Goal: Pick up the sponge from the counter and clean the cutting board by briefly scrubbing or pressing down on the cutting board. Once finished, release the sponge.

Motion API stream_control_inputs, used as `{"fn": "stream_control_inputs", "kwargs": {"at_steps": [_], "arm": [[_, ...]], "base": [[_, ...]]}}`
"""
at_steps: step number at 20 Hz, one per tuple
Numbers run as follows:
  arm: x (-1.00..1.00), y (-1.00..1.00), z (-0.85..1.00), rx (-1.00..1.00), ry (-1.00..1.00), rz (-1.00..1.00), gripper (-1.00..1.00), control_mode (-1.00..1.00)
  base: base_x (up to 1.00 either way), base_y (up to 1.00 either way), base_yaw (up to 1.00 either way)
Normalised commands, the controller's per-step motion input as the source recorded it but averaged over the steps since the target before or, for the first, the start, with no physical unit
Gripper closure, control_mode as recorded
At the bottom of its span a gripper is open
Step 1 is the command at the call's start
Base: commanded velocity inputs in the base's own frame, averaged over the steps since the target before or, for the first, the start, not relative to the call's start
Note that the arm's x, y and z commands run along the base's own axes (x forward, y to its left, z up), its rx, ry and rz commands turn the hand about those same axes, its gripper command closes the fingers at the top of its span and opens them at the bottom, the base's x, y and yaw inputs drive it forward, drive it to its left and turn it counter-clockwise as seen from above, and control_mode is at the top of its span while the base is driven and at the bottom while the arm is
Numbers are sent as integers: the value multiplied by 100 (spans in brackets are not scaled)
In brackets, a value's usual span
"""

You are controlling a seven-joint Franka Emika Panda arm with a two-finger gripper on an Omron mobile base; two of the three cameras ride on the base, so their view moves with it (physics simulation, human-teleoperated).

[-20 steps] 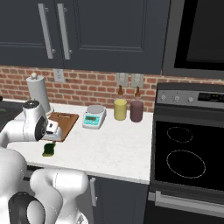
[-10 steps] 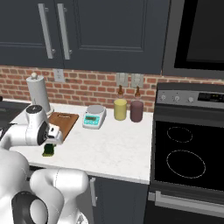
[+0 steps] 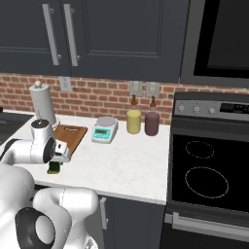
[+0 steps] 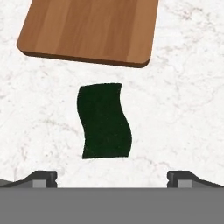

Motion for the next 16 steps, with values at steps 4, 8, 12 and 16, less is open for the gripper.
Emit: {"fn": "stream_control_inputs", "kwargs": {"at_steps": [4,8,12,16], "arm": [[7,0,-9,0,2,1,-100,-100],[8,0,-12,0,2,1,-100,-100],[13,5,-12,0,2,0,-100,-100],[17,9,-10,0,1,0,-100,-100]], "base": [[0,0,0],[0,0,0],[0,0,0],[0,0,0]]}}
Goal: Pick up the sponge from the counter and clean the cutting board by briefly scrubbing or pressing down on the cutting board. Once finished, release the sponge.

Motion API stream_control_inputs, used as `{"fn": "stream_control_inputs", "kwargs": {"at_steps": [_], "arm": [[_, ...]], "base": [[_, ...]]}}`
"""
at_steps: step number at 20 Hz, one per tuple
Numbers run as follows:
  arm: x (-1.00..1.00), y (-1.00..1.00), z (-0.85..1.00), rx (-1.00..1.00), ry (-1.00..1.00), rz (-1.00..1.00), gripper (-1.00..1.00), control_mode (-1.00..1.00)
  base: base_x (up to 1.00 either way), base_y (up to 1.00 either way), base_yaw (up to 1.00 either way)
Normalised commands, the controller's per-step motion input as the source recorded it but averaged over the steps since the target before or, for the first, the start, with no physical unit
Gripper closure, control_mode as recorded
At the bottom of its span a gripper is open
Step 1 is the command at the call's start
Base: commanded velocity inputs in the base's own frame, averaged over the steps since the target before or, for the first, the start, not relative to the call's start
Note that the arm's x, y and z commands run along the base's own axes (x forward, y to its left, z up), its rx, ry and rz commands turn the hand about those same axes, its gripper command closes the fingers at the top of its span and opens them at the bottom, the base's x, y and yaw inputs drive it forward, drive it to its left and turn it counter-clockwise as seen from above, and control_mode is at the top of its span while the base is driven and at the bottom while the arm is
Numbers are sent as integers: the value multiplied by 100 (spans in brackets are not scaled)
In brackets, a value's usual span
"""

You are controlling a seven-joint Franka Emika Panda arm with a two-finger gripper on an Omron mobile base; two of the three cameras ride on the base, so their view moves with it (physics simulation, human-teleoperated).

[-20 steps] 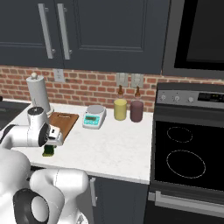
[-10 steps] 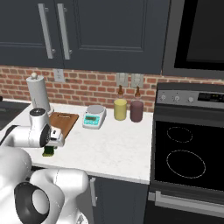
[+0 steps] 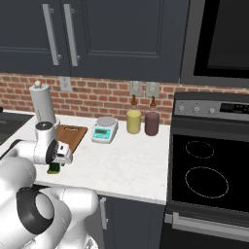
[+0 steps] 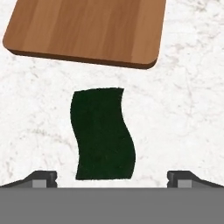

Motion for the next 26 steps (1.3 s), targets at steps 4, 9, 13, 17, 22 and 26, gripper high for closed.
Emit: {"fn": "stream_control_inputs", "kwargs": {"at_steps": [4,9,13,17,22,26], "arm": [[20,11,-9,0,1,0,-100,-100],[13,8,-7,0,0,0,-100,-100],[5,6,-8,0,0,0,-100,-100],[4,7,-11,0,0,0,-100,-100],[0,5,-11,0,0,0,-100,-100],[0,1,-8,0,0,0,-100,-100]], "base": [[0,0,0],[0,0,0],[0,0,0],[0,0,0],[0,0,0],[0,0,0]]}}
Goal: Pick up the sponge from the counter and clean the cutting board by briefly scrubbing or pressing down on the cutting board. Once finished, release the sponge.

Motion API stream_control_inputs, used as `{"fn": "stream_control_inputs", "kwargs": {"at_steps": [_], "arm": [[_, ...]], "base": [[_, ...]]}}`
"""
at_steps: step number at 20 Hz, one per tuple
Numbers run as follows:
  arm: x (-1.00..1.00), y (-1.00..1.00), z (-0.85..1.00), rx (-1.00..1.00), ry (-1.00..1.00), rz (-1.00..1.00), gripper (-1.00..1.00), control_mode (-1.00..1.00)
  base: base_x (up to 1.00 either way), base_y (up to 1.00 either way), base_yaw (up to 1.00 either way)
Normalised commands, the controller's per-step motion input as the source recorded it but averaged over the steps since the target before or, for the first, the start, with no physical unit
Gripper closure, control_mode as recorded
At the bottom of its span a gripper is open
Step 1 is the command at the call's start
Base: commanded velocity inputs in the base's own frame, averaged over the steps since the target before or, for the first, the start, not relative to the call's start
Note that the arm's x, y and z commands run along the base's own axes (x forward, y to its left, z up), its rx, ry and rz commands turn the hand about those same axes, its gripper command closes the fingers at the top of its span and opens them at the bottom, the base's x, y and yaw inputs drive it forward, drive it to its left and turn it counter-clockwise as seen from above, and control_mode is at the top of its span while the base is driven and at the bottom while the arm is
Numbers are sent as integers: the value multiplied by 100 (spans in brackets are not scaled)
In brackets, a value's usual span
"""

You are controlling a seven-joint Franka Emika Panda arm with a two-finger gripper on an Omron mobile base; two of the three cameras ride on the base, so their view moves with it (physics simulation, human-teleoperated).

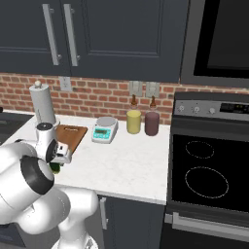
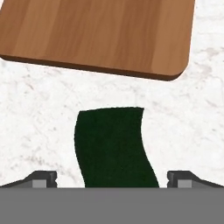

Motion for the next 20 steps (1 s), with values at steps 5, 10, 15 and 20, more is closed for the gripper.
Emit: {"fn": "stream_control_inputs", "kwargs": {"at_steps": [5,10,15,20], "arm": [[0,0,-9,0,0,0,-100,-100],[1,0,-18,0,0,0,-100,-100],[3,0,-16,0,0,0,-100,-100],[5,0,-14,0,0,0,-100,-100]], "base": [[0,0,0],[0,0,0],[0,0,0],[0,0,0]]}}
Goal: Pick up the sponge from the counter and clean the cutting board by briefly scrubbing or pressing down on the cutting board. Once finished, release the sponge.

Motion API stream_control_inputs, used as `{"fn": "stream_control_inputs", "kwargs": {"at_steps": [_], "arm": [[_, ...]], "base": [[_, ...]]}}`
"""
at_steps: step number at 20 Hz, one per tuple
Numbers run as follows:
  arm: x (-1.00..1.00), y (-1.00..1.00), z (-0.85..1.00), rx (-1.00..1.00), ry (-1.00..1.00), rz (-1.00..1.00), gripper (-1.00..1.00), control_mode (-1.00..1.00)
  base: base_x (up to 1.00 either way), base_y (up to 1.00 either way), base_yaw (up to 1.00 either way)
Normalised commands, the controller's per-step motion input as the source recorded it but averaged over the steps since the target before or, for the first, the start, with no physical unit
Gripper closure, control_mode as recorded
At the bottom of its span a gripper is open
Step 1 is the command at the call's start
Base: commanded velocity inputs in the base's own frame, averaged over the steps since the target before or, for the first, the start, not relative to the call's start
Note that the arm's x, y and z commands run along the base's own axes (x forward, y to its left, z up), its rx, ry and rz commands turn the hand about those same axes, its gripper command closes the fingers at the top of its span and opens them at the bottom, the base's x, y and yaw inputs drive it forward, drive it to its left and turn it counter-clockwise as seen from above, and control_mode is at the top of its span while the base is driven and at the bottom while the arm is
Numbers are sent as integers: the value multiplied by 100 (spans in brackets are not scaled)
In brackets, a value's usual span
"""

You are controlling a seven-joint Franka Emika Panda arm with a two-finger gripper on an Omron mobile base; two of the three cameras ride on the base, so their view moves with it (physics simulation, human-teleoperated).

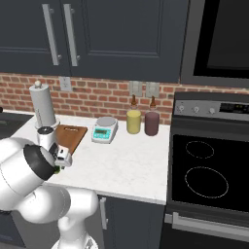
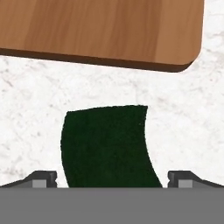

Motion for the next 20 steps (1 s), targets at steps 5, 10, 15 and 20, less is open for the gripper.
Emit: {"fn": "stream_control_inputs", "kwargs": {"at_steps": [5,10,15,20], "arm": [[22,0,-4,0,0,0,100,-100],[6,0,0,0,0,0,100,-100],[0,0,0,0,0,0,100,-100],[0,3,1,0,0,0,100,-100]], "base": [[0,0,0],[0,0,0],[0,0,0],[0,0,0]]}}
